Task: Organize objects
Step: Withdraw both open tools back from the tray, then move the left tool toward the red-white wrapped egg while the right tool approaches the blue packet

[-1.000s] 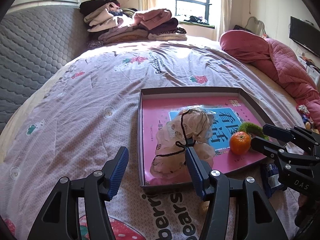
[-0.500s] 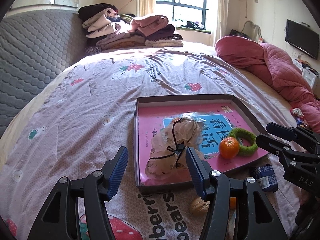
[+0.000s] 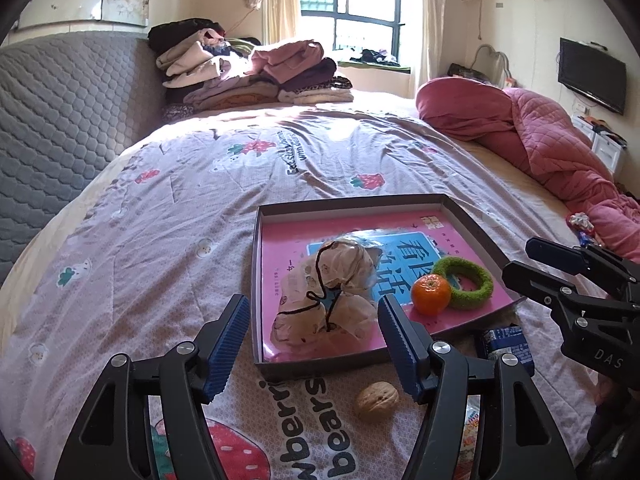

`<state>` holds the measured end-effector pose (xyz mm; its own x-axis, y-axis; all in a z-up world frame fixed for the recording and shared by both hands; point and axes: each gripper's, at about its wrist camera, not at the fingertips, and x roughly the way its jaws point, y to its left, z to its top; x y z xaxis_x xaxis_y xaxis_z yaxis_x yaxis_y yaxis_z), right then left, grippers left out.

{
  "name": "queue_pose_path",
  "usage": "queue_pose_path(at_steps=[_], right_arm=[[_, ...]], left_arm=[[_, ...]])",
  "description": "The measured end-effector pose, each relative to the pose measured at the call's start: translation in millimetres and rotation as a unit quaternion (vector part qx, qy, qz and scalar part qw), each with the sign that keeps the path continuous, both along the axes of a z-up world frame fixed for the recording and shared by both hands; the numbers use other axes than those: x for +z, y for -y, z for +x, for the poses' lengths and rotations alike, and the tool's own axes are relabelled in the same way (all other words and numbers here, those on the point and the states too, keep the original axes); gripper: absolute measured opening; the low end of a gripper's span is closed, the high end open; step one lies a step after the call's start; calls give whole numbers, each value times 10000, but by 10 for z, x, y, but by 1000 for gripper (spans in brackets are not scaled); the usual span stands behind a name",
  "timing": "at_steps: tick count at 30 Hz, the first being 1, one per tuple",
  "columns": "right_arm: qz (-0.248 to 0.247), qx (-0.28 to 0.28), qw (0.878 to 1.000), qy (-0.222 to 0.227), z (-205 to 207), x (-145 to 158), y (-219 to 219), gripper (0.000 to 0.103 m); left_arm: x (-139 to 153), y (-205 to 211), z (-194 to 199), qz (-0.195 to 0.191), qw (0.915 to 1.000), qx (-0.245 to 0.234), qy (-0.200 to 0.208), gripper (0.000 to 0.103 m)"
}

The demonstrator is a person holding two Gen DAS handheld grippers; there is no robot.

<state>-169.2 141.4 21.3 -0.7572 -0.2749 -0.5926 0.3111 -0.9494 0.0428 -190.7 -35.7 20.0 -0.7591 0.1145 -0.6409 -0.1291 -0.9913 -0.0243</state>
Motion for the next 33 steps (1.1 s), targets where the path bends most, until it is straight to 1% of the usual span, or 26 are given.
queue_pose_path(at_steps=[7, 12, 18, 23, 25, 28, 33], right_arm=[[-65, -72, 9999, -47, 77, 62, -82, 50], [-54, -84, 9999, -59, 124, 76, -103, 50], [-97, -92, 9999, -71, 213, 85, -146, 50], [-151, -130, 9998, -77, 293, 84, -196, 50], [-153, -136, 9997, -92, 322, 85, -203, 51], [-181, -120, 9997, -57, 347, 68, -202, 53], [-164, -87, 9998, -29, 393, 25, -171, 53]], left_arm=[[53, -66, 130, -6, 10000, -67, -53, 68], [58, -108, 232, 76, 9999, -85, -4, 68], [79, -220, 369, 30, 9998, -158, -67, 69], [67, -238, 447, 16, 9999, -114, -69, 70], [68, -234, 476, 37, 9999, -84, -79, 73], [58, -235, 515, 18, 9999, -47, -106, 74], [26, -244, 541, -4, 10000, -36, -74, 74]])
